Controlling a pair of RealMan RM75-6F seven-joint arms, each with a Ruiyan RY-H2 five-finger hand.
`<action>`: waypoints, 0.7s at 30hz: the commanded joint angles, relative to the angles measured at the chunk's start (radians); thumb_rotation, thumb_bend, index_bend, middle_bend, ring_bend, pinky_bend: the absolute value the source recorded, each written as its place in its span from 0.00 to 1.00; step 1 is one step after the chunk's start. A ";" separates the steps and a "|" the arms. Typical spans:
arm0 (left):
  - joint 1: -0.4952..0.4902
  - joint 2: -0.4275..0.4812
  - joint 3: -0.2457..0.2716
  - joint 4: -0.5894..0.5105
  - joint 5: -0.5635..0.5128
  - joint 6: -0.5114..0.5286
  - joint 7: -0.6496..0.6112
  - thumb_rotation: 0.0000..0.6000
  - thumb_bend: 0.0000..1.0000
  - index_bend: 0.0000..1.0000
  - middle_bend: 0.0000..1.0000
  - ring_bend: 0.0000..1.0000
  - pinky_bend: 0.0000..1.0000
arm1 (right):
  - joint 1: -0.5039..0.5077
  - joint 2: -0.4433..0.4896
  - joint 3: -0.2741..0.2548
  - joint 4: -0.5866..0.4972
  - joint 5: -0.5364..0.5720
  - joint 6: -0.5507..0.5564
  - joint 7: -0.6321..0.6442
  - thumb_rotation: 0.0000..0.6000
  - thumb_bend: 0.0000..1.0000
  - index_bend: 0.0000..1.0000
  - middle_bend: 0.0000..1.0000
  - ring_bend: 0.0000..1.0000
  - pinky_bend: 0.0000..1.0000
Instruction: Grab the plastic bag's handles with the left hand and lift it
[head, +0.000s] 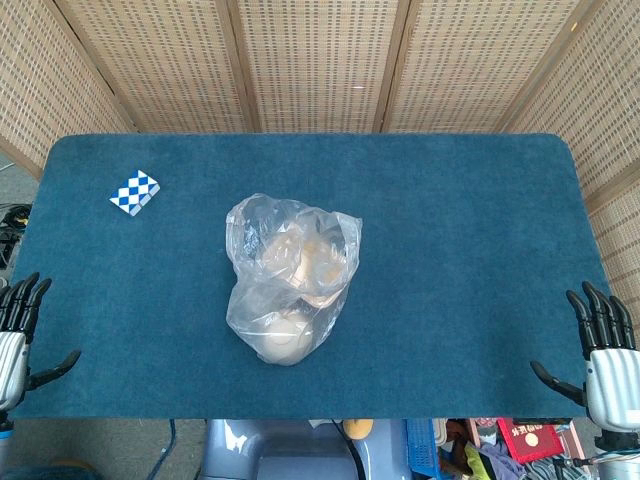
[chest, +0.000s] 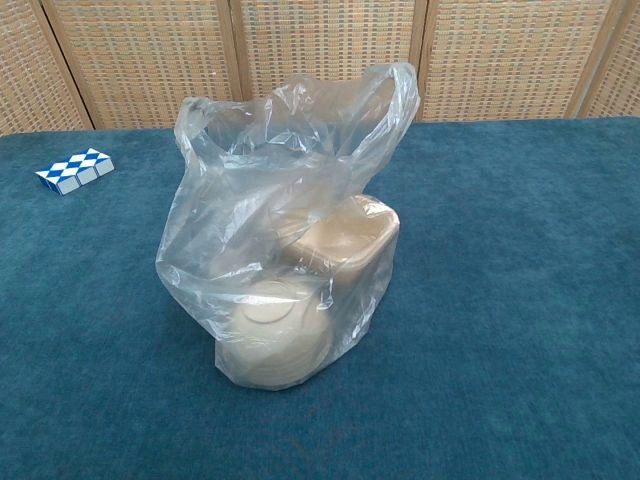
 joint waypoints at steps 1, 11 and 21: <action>0.000 0.001 -0.001 0.000 -0.001 0.000 -0.001 1.00 0.20 0.00 0.00 0.00 0.00 | 0.000 0.000 0.000 0.000 0.000 0.000 -0.001 1.00 0.00 0.00 0.00 0.00 0.00; 0.000 -0.003 -0.001 0.003 0.001 -0.001 0.003 1.00 0.21 0.00 0.00 0.00 0.00 | 0.000 0.003 -0.001 -0.001 0.003 -0.002 0.005 1.00 0.00 0.00 0.00 0.00 0.00; -0.006 -0.005 -0.009 -0.003 -0.015 -0.012 0.002 1.00 0.21 0.00 0.00 0.00 0.00 | 0.067 -0.018 0.037 0.024 0.032 -0.086 -0.011 1.00 0.00 0.00 0.00 0.00 0.00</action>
